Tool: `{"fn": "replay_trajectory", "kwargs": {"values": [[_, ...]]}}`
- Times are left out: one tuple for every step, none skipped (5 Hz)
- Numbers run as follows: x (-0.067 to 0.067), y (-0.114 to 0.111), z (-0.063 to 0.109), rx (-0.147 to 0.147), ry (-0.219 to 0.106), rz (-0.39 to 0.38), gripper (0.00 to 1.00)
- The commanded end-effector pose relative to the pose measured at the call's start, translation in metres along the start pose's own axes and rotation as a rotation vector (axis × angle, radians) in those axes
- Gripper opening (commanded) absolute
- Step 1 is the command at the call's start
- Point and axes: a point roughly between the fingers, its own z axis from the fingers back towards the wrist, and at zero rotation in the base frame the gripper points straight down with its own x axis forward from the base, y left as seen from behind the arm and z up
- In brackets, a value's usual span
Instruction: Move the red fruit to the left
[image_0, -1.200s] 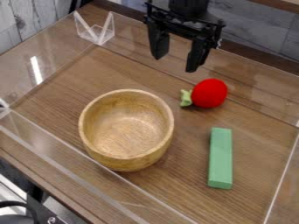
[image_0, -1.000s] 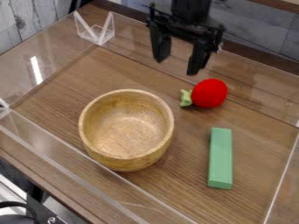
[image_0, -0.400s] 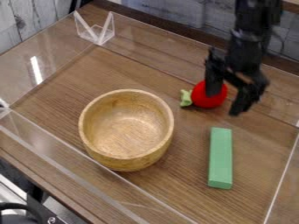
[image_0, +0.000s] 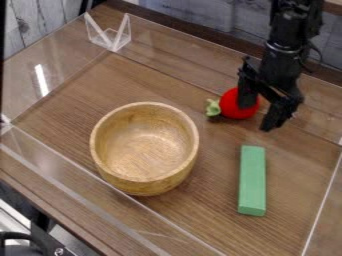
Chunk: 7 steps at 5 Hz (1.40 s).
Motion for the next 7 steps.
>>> {"fn": "replay_trajectory", "kwargs": {"values": [[0.006,0.016,0.021,0.046,-0.081,0.056,1.00],[0.002,0.016,0.019,0.050,-0.100,0.071,1.00],[0.002,0.018,0.029,0.055,-0.123,0.120,1.00],[0.001,0.018,0.035,0.053,-0.137,0.152,1.00],[-0.006,0.011,0.035,0.044,-0.155,0.166,1.00],[-0.011,0.007,0.031,0.035,-0.167,0.177,1.00],[-0.013,0.002,0.034,0.028,-0.186,0.137,1.00]]}}
